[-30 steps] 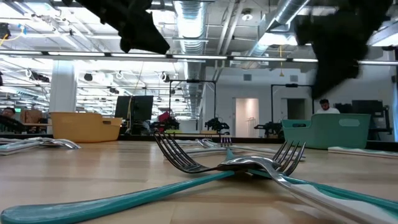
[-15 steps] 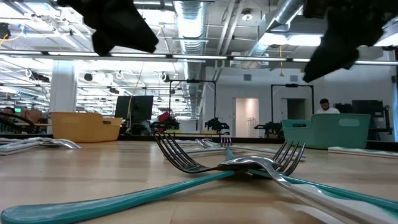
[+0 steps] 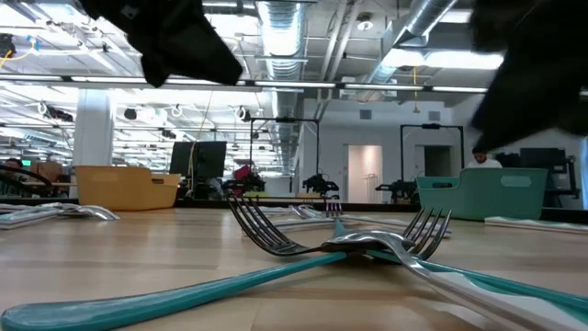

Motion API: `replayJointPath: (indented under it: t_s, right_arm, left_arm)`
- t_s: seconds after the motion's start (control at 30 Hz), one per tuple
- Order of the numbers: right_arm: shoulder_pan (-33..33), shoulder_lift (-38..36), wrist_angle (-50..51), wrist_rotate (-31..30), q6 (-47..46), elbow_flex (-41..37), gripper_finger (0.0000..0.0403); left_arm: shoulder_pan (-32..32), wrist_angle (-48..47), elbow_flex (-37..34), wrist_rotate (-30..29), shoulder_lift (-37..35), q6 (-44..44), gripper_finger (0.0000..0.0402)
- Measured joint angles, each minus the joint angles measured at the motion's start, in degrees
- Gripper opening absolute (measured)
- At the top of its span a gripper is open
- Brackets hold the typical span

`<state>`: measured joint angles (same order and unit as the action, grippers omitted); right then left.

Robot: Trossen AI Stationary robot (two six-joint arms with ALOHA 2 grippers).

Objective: Sort silverware by color (type)
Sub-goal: Put the white-blue table knife into the orange bin

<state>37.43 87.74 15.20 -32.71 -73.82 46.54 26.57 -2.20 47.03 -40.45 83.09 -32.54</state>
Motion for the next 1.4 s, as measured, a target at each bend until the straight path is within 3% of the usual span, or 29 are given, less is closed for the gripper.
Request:
replayJointPath:
  t_s: [0.23, 0.43, 0.53, 0.7, 1.0, 1.17, 1.4]
  right_arm:
    - [-1.49, 7.05, -13.13, 5.57, 3.28, 0.0, 0.0157]
    - [-1.43, 5.96, -14.35, 5.87, 6.65, -0.02, 0.0157]
    - [-1.52, 4.81, -14.19, 3.98, 10.84, -0.02, 0.0157]
    - [-2.81, 4.4, -16.26, -1.98, 12.4, 0.0, 0.0157]
    - [-1.78, 4.4, -16.96, -1.68, 12.82, 0.0, 0.0157]
    - [-1.97, 4.4, -12.81, -1.69, 12.28, 0.0, 0.0157]
    - [-4.0, 2.07, 5.24, -1.05, 1.77, 0.0, 0.0157]
  left_arm:
    - [1.27, 3.1, 0.0, 2.64, 4.07, -0.74, 0.0077]
    - [3.14, 1.88, 0.0, -1.95, 4.07, -3.95, 0.0077]
    - [2.83, 2.35, 0.0, -5.52, 4.21, -6.2, 0.0077]
    - [1.98, 2.84, 0.0, -5.9, 4.26, -4.14, 0.0077]
    - [4.07, 2.75, 0.0, -6.25, 4.26, -3.41, 0.0077]
    - [4.31, 2.53, 0.0, -6.86, 4.26, -1.66, 0.0079]
    - [3.37, -3.92, 0.0, -6.95, 4.26, -2.25, 0.0116]
